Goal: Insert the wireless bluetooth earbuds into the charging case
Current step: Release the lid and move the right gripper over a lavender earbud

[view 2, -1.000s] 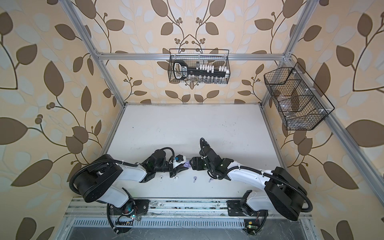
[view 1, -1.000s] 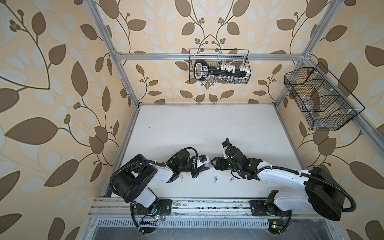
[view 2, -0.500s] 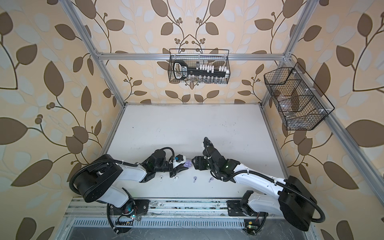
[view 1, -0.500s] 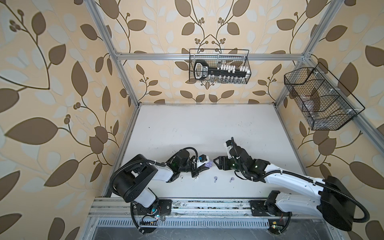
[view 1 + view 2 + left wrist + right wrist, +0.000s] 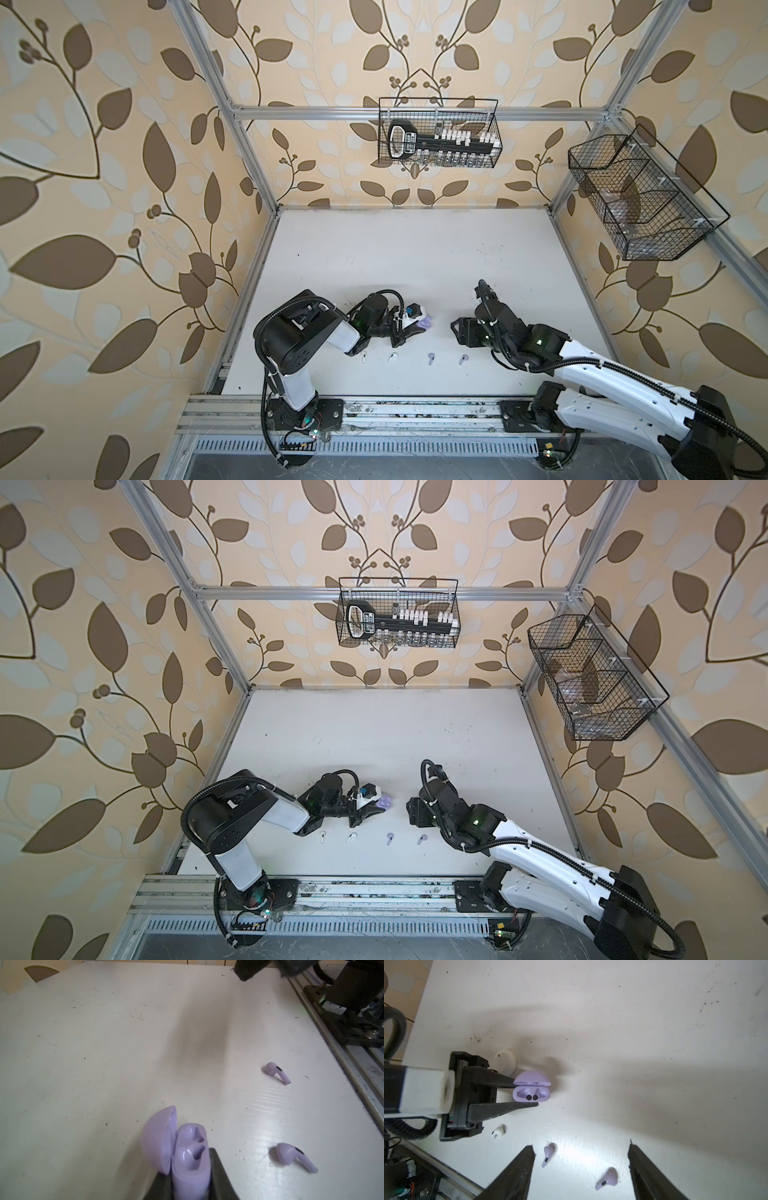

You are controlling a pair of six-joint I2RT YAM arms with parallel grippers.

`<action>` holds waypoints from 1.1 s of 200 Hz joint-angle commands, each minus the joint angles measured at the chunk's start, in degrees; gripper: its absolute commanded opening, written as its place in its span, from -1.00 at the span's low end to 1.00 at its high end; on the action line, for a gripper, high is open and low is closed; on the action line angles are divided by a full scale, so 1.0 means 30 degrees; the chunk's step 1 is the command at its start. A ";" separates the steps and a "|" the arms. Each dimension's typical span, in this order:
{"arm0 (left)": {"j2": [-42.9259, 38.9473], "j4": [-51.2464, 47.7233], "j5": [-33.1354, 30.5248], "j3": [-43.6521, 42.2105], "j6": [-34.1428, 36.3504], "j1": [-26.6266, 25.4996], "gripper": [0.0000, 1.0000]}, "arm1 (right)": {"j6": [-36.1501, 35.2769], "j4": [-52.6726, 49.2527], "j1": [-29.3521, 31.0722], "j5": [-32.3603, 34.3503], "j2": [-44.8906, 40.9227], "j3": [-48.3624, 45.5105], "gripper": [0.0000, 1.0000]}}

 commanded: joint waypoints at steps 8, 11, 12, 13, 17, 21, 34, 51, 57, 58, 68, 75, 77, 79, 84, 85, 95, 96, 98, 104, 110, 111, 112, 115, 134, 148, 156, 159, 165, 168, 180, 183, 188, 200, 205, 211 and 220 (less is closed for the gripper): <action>0.0119 0.3529 0.0599 -0.0518 -0.0415 -0.0145 -1.00 | 0.1631 -0.1993 0.0798 0.1049 -0.0408 -0.0823 0.42; 0.0123 0.3661 0.0599 -0.0571 -0.0401 -0.0145 -1.00 | 0.1739 -0.2016 0.0865 0.1056 -0.0407 -0.0850 0.41; 0.0108 0.3695 0.0585 -0.0573 -0.0393 -0.0145 -1.00 | 0.1764 -0.2038 0.0891 0.1061 -0.0396 -0.0873 0.41; 0.0101 0.3742 0.0577 -0.0589 -0.0390 -0.0145 -1.00 | 0.1805 -0.2064 0.0919 0.1063 -0.0391 -0.0884 0.41; 0.0081 0.3860 0.0548 -0.0665 -0.0386 -0.0148 -1.00 | 0.1912 -0.2081 0.1012 0.1066 -0.0349 -0.0944 0.39; 0.0025 0.3903 0.0541 -0.0698 -0.0386 -0.0130 -1.00 | 0.1983 -0.2112 0.1097 0.1066 -0.0279 -0.1003 0.38; -0.0346 0.3555 0.0563 -0.0784 -0.0234 -0.0141 -1.00 | 0.2403 -0.2387 0.1355 0.1088 -0.0037 -0.1029 0.34; -0.1062 0.2385 0.0706 -0.0728 -0.0054 -0.0145 -1.00 | 0.2844 -0.2529 0.1751 0.1125 0.0356 -0.1114 0.29; -0.1226 0.2165 0.0767 -0.0770 0.0042 -0.0145 -1.00 | 0.3027 -0.2483 0.1900 0.1110 0.0483 -0.1179 0.27; -0.1255 0.2141 0.0771 -0.0775 0.0077 -0.0145 -1.00 | 0.3052 -0.2462 0.1936 0.1102 0.0517 -0.1184 0.26; -0.1391 0.2222 0.0805 -0.0979 0.0339 -0.0145 -1.00 | 0.3278 -0.2331 0.2110 0.1064 0.0806 -0.1300 0.22; -0.1422 0.2442 0.0736 -0.1118 0.0508 -0.0145 -1.00 | 0.3437 -0.2151 0.2197 0.1037 0.0997 -0.1385 0.20; -0.1428 0.2485 0.0707 -0.1157 0.0555 -0.0145 -1.00 | 0.3475 -0.2113 0.2225 0.1022 0.1029 -0.1406 0.19; -0.1429 0.2525 0.0655 -0.1182 0.0582 -0.0145 -1.00 | 0.3506 -0.2081 0.2255 0.1003 0.1096 -0.1433 0.18; -0.1412 0.2563 0.0558 -0.1193 0.0690 -0.0145 -1.00 | 0.3593 -0.1957 0.2317 0.0981 0.1248 -0.1484 0.16; -0.1421 0.2560 0.0520 -0.1206 0.0694 -0.0130 -1.00 | 0.3614 -0.1921 0.2335 0.0980 0.1266 -0.1483 0.16; -0.1390 0.2559 0.0399 -0.1194 0.0847 -0.0131 -1.00 | 0.3787 -0.1784 0.2425 0.0949 0.1624 -0.1492 0.12; -0.1381 0.2558 0.0397 -0.1207 0.0860 -0.0123 -1.00 | 0.3798 -0.1776 0.2447 0.0948 0.1644 -0.1487 0.12; -0.1373 0.2595 0.0380 -0.1216 0.0870 -0.0125 -1.00 | 0.3829 -0.1770 0.2457 0.0948 0.1704 -0.1483 0.10; -0.1319 0.2668 0.0416 -0.1246 0.0874 -0.0115 -1.00 | 0.3917 -0.1740 0.2491 0.0930 0.1880 -0.1431 0.08; -0.1336 0.2769 0.0480 -0.1285 0.0874 -0.0086 -1.00 | 0.4009 -0.1762 0.2553 0.0970 0.2090 -0.1396 0.05; -0.1339 0.2780 0.0495 -0.1282 0.0874 -0.0086 -1.00 | 0.4026 -0.1765 0.2555 0.0974 0.2112 -0.1365 0.05; -0.1326 0.2786 0.0518 -0.1280 0.0874 -0.0101 -1.00 | 0.4035 -0.1781 0.2556 0.0991 0.2152 -0.1350 0.05; -0.1329 0.2832 0.0538 -0.1318 0.0848 -0.0088 -1.00 | 0.4087 -0.1825 0.2597 0.1012 0.2220 -0.1337 0.04; -0.1216 0.3405 0.0527 -0.1597 0.0756 -0.0088 -1.00 | 0.4356 -0.1939 0.2783 0.1110 0.2539 -0.1280 -0.01; -0.0944 0.4604 0.0189 -0.1930 0.0759 -0.0086 -1.00 | 0.4660 -0.1836 0.2923 0.1122 0.2635 -0.1414 -0.07; -0.0795 0.5267 -0.0053 -0.2122 0.0724 -0.0086 -1.00 | 0.4865 -0.1719 0.2959 0.1128 0.2702 -0.1549 -0.11; -0.0720 0.5504 -0.0094 -0.2149 0.0727 -0.0060 -1.00 | 0.4952 -0.1637 0.2996 0.1125 0.2696 -0.1589 -0.12; -0.0599 0.5882 -0.0158 -0.2251 0.0754 -0.0064 -1.00 | 0.5128 -0.1457 0.3051 0.1139 0.2758 -0.1675 -0.14; -0.0531 0.6086 -0.0177 -0.2308 0.0771 -0.0058 -1.00 | 0.5234 -0.1400 0.3095 0.1166 0.2776 -0.1711 -0.15; -0.0360 0.6780 -0.0194 -0.2521 0.0779 -0.0057 -1.00 | 0.5692 -0.1150 0.3286 0.1271 0.2771 -0.1825 -0.18; -0.0307 0.6891 -0.0218 -0.2550 0.0785 -0.0057 -1.00 | 0.5770 -0.1101 0.3304 0.1271 0.2781 -0.1843 -0.19; -0.0284 0.7062 -0.0263 -0.2588 0.0778 -0.0057 -1.00 | 0.5904 -0.0999 0.3322 0.1263 0.2797 -0.1862 -0.19; -0.0208 0.7270 -0.0409 -0.2596 0.0782 -0.0057 -1.00 | 0.6362 -0.0975 0.3385 0.1380 0.2991 -0.1914 -0.23; -0.0199 0.7280 -0.0426 -0.2596 0.0777 -0.0057 -1.00 | 0.6583 -0.0942 0.3405 0.1388 0.3081 -0.1964 -0.25; -0.0168 0.7289 -0.0383 -0.2596 0.0790 -0.0057 -1.00 | 0.6866 -0.0862 0.3433 0.1368 0.3216 -0.2030 -0.28; -0.0136 0.7333 -0.0313 -0.2627 0.0812 -0.0057 -1.00 | 0.7253 -0.0733 0.3518 0.1328 0.3486 -0.2096 -0.28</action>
